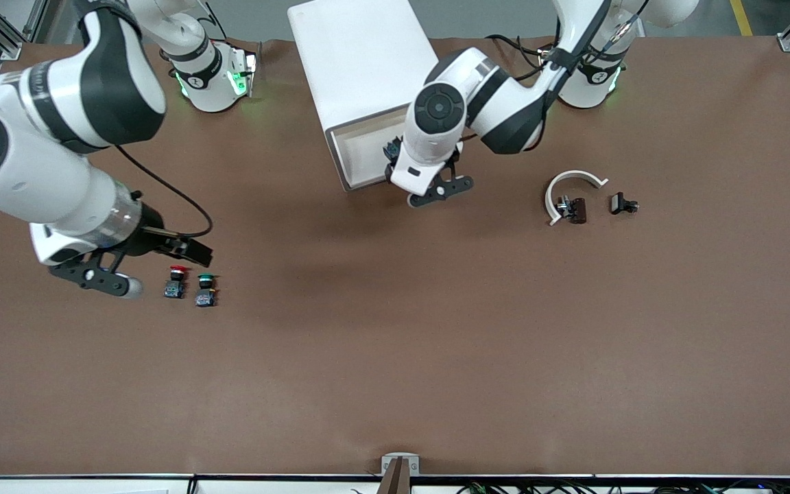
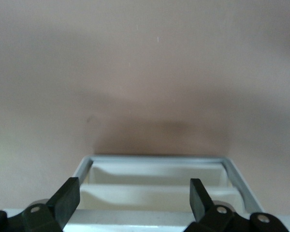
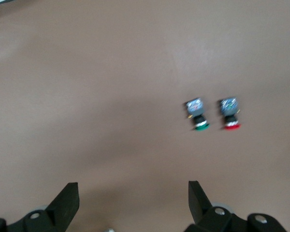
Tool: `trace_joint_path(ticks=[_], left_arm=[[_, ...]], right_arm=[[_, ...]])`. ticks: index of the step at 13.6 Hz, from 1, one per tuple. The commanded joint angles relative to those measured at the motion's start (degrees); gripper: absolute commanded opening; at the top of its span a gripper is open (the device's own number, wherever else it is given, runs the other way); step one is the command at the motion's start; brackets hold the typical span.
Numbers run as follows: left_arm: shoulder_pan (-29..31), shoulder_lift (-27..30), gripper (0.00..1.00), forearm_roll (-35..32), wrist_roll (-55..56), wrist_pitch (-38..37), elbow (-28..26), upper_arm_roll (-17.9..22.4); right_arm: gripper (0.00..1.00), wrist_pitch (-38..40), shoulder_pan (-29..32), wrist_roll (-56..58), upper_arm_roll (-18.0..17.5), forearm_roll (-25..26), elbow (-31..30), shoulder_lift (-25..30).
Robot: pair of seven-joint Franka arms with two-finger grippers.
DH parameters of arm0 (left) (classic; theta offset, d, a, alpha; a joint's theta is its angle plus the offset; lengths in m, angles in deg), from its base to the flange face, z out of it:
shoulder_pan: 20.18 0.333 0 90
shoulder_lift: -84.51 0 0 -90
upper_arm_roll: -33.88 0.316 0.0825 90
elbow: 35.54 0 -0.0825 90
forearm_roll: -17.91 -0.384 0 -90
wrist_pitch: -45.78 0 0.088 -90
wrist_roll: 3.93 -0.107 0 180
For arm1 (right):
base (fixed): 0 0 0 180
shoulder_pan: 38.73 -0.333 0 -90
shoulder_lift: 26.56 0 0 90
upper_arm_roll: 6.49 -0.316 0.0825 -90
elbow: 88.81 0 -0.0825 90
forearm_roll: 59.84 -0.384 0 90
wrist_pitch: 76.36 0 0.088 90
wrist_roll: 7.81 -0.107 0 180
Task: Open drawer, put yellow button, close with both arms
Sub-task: 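Push the drawer fully shut into the cabinet with the left gripper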
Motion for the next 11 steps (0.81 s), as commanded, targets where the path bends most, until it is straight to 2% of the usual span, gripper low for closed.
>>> trace_joint_path(ticks=[1,5,8,11], left_arm=[[-0.1,-0.3,1.0,1.2,5.4,-1.2,-0.1,-4.4],[-0.1,-0.4,1.0,2.4,10.3,-2.1,-0.1,-8.1],[-0.1,-0.8,1.0,5.4,10.3,-2.2,-0.1,-8.2],[1.1,-1.2,1.0,6.5,10.1,-2.2,0.1,-7.7]], right_arm=[[1.0,0.6,2.7,7.4,-1.1,2.6,-0.2,1.9],[1.0,0.2,5.0,13.3,-1.2,4.0,-0.3,3.2],[1.0,0.1,6.9,20.4,-1.2,4.0,-0.7,4.0],[1.0,0.1,7.7,21.7,-1.1,4.8,-3.3,6.5]])
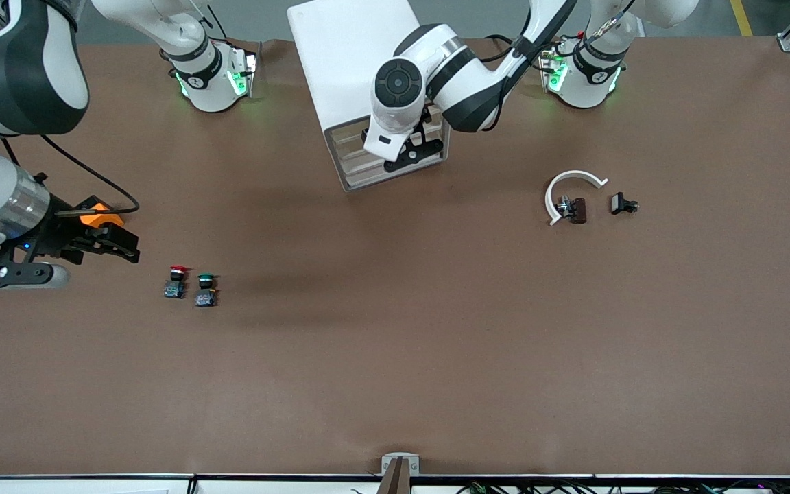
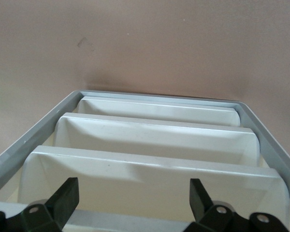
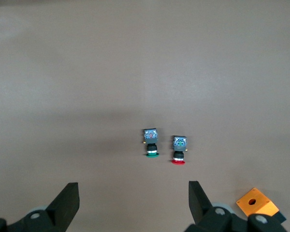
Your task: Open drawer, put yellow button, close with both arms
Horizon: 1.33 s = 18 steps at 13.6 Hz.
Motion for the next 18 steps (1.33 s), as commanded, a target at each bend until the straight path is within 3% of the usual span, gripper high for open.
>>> trace_joint_path(ticks=[1,5,7,12,18], left_arm=[[2.4,-0.1,1.0,2.3,0.9,-0.5,0.8,0.1],[15.1,0.0,1.0,0.9,0.5,-2.0,5.9,0.3],[20.3,0.4,1.0,-7.5,0.4,-4.1,9.4,0.2],[27.1,1.8,1.0,-22.6,-4.9,-4.6,10.8,0.1],[33.8,4.6,1.0,-24.0,-25.0,-10.0,11.4,0.1]], right_arm=[[1.0,-0.1,1.1,1.1,-1.1,1.9,-5.2,4.9],[1.0,-4.8,1.5,1.1,-1.1,2.0,-16.3,12.5],[1.0,-9.8,1.3,1.1,-1.2,2.0,-23.5,16.9],[1.0,-7.6,1.6,1.0,-1.2,2.3,-21.7,16.6],[1.0,-7.6,3.5,1.0,-1.1,2.2,-19.1,16.4]])
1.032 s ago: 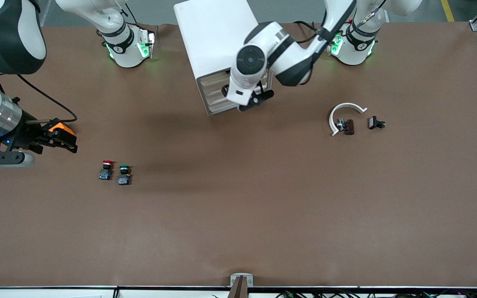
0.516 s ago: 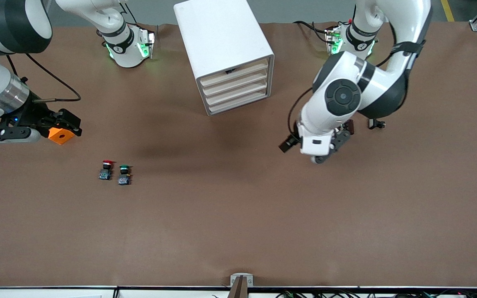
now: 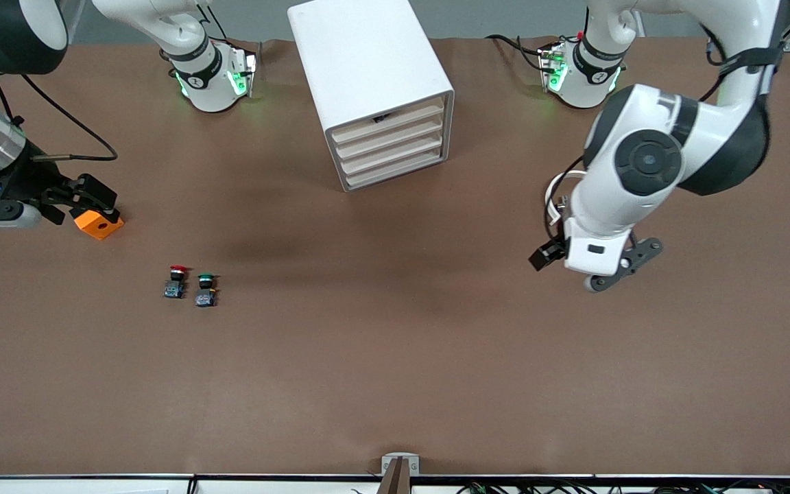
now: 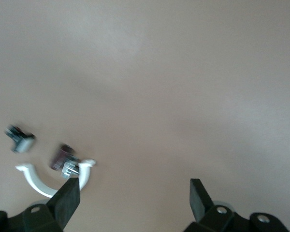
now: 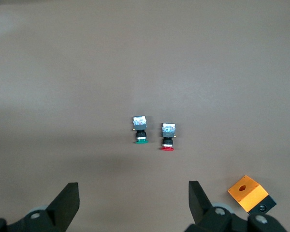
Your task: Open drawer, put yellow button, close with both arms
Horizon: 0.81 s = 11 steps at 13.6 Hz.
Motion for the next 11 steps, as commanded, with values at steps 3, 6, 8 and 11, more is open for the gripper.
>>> trace_joint_path(ticks=[3,6,8,11], left_arm=[[3.5,0.5,1.0,-1.2,-9.3,-2.1,1.7,-0.5],[7.2,1.3,1.0,-1.1,-17.2,-2.2,3.9,-0.6],[8.7,3.5,1.0,-0.4,-22.8,-4.5,3.9,-0.8],[9.1,7.1,1.0,-0.1,-28.0,-7.2,3.9,-0.2]], right_arm=[[1.0,0.3,2.3,0.4,-0.8,0.9,0.6,0.5],[1.0,0.3,6.2,0.5,-1.9,0.6,2.0,0.4],[1.0,0.3,7.9,0.4,-2.8,0.6,4.0,-0.4],[1.0,0.3,8.7,0.5,-3.0,0.7,4.6,-0.8]])
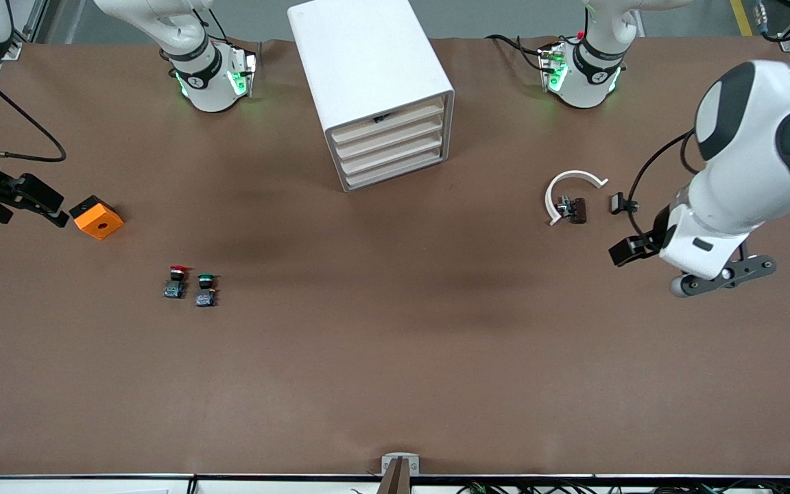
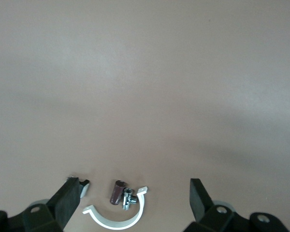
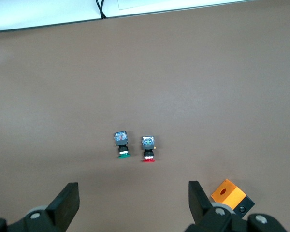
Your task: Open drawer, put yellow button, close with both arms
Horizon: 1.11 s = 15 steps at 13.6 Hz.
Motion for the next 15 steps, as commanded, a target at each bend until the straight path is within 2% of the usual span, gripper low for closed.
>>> trace_joint_path(ticks=[1,3,5,8,10,15], left_arm=[[0.5,4.9,1.0,0.2,-6.8,-4.4,-0.6,1.6],[0.4,7.7,1.0,0.2,-13.7,-5.6,-1.7,2.9],[0.4,9.7,1.0,0.3,-14.8,-8.3,-1.8,4.4],[0.4,13.2,1.0,4.7,-17.8,-12.4,-2.4,7.3],[0.7,15.3,1.0,5.0,-19.7,-12.5,-4.5,7.7],[1.7,16.7,1.0,5.1,-20.5,-13.3,-4.4,7.6]], right_arm=[[1.0,0.4,2.3,0.3,-1.9,0.4,1.2,-0.8],[1.0,0.4,3.1,0.3,-2.3,0.4,1.7,-0.9],[1.0,0.4,3.3,0.3,-2.7,0.4,1.8,-0.9],[1.0,0.3,6.2,0.3,-5.5,0.9,2.4,-1.4],[1.0,0.6,6.4,0.3,-5.6,1.6,2.4,-1.4],[1.0,6.8,6.4,0.4,-5.8,2.3,2.4,-1.4]])
